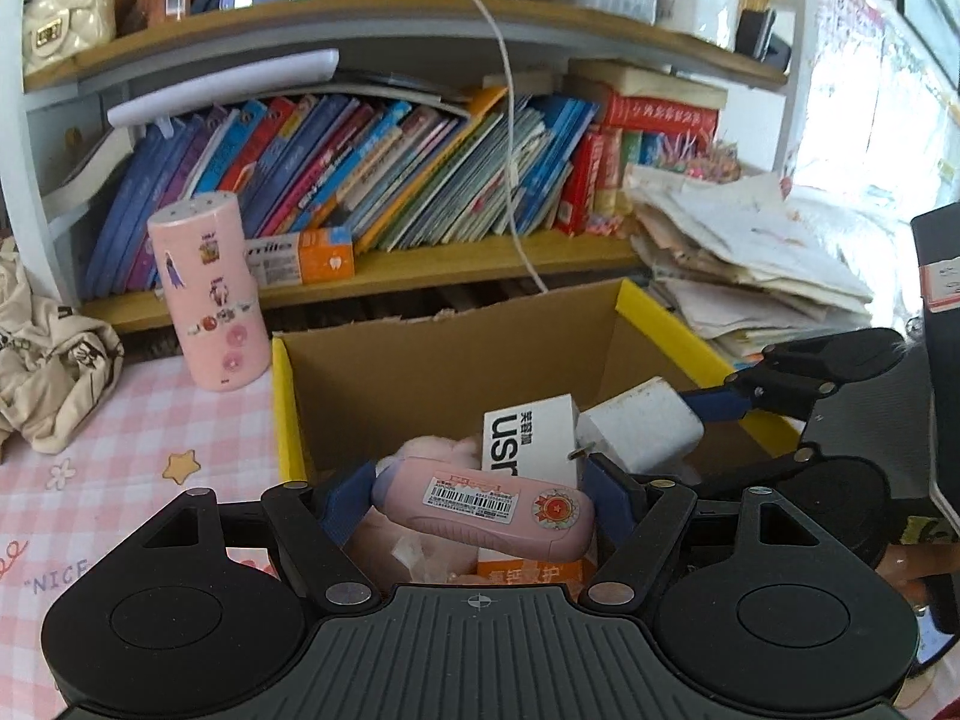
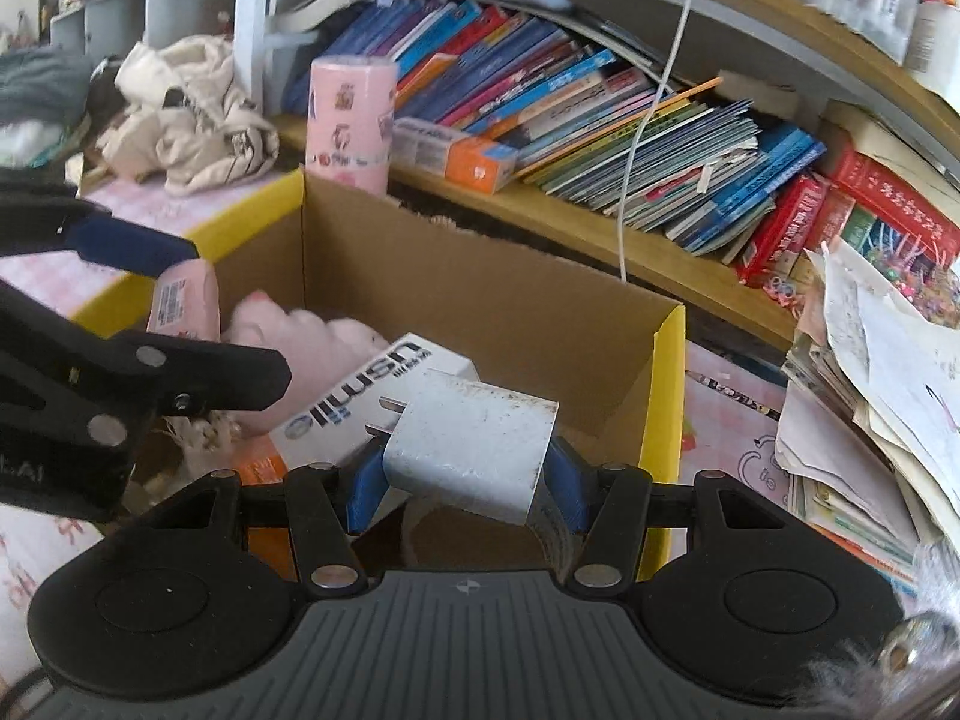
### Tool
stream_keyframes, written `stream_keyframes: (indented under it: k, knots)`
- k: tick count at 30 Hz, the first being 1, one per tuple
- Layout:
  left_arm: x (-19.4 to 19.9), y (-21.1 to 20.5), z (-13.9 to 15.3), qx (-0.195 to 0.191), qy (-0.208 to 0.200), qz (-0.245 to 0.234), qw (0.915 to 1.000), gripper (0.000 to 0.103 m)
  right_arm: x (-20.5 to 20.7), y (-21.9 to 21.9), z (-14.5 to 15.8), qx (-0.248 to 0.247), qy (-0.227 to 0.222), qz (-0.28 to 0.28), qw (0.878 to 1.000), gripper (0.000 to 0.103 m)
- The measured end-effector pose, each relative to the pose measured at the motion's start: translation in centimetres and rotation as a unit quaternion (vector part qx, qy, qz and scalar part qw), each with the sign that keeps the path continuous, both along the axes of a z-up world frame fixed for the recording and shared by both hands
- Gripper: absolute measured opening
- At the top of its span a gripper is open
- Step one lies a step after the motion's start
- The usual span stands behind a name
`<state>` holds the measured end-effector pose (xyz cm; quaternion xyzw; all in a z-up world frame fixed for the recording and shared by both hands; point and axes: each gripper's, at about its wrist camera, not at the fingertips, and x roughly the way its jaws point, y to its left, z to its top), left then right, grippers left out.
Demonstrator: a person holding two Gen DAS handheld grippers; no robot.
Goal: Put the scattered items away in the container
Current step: 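Lower the stick and charger into the yellow box and open both grippers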
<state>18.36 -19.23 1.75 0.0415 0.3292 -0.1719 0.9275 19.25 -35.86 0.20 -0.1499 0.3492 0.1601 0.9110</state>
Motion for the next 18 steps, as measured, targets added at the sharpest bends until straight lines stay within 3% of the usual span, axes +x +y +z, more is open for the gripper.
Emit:
stream_keyframes:
  k: [11,18]
  knots:
    - [1.0,-0.2,-1.5,0.020,0.025,0.008,0.9994,0.078,1.0,-0.7,-0.4,0.000,0.016,0.004,1.000,0.055]
    - [0.1,-0.2,-0.9,0.023,0.012,0.007,0.9996,0.080,0.3,-0.9,0.1,0.003,-0.004,-0.003,1.000,0.071]
